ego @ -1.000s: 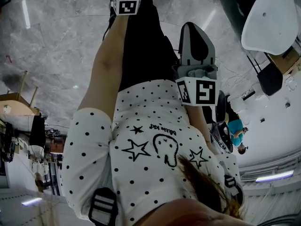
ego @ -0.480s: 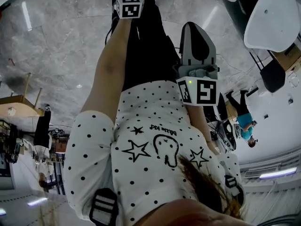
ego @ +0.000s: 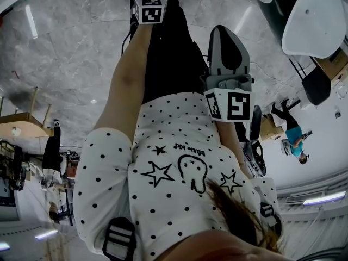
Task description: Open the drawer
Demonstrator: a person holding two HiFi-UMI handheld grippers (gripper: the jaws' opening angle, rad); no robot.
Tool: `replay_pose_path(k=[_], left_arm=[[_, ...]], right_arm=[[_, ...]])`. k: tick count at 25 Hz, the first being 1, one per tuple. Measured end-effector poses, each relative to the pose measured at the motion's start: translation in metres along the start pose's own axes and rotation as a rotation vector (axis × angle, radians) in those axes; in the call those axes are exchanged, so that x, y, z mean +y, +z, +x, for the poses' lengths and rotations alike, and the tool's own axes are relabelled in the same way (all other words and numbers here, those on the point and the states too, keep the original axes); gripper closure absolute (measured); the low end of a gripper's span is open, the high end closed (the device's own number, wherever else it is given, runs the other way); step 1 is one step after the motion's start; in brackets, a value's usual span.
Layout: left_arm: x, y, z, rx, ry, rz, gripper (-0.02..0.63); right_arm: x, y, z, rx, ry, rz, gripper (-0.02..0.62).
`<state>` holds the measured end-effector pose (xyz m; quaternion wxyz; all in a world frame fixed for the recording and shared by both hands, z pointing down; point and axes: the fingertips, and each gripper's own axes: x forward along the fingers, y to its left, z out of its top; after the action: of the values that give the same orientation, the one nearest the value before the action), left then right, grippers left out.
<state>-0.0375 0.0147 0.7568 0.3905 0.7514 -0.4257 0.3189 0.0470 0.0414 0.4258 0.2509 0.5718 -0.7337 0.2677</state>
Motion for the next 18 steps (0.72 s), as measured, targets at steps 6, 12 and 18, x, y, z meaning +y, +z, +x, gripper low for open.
replay_pose_path(k=[6,12,18], left_arm=[[-0.0010,-0.0022,0.0000,0.010,-0.004,0.003,0.463],[-0.0013,-0.0014,0.0005,0.014,-0.007,0.011,0.463],[-0.0002,-0.0016,0.0011,0.020,-0.018,0.007,0.463]], right_arm=[[-0.0013,-0.0009,-0.0032,-0.005,-0.010,0.004,0.581],[-0.0032,-0.0007,-0.0036,-0.007,-0.013,0.004,0.581],[-0.0018,0.0007,-0.0014,-0.007,-0.012,0.001,0.581]])
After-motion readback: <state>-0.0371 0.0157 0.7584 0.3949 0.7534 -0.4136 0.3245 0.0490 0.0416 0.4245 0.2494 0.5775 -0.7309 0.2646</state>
